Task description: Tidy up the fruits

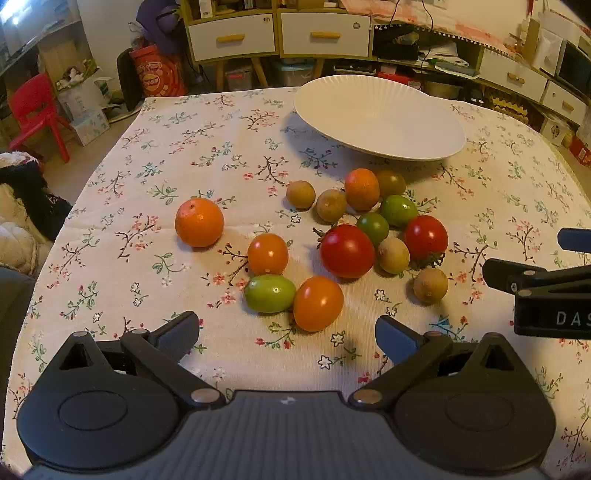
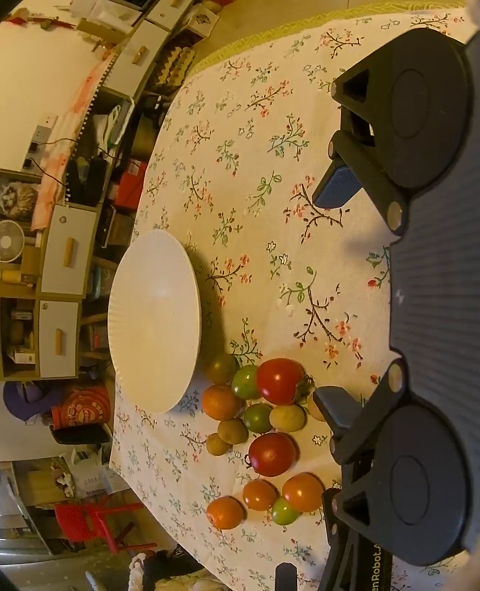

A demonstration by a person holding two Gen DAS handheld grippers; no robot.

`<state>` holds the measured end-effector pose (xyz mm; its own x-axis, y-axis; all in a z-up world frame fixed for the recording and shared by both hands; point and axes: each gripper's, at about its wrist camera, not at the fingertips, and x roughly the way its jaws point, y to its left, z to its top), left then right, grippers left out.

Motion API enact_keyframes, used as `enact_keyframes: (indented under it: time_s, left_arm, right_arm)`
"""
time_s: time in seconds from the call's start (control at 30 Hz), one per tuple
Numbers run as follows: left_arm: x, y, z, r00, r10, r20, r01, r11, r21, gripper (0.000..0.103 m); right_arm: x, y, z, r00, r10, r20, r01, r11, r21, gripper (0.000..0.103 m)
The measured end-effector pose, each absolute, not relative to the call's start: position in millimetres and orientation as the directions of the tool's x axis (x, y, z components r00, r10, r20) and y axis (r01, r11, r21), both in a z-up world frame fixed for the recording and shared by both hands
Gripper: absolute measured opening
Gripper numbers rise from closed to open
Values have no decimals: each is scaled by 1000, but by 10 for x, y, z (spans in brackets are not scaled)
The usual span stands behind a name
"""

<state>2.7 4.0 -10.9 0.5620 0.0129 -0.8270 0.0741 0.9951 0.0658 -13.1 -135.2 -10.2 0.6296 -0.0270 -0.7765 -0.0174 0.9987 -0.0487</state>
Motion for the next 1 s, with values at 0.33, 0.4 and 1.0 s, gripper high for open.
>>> enact_keyframes:
  time_s: [0.33,0.4,1.0]
  left_arm:
    - [35,46,-117,558,11,-830,78,995,66,99]
    - [36,46,-121,558,11,-830,78,995,66,99]
    - [36,42,-121,558,10,-830,78,995,65,99]
  right_arm:
    - [-128,-1348,-105,630,-27,-777,-18,999,-49,103]
    - [-128,-1349,-105,630,-27,-776,-18,999,-49,103]
    - [-130,-1291,-81,635,-25,-772,-24,998,-52,103]
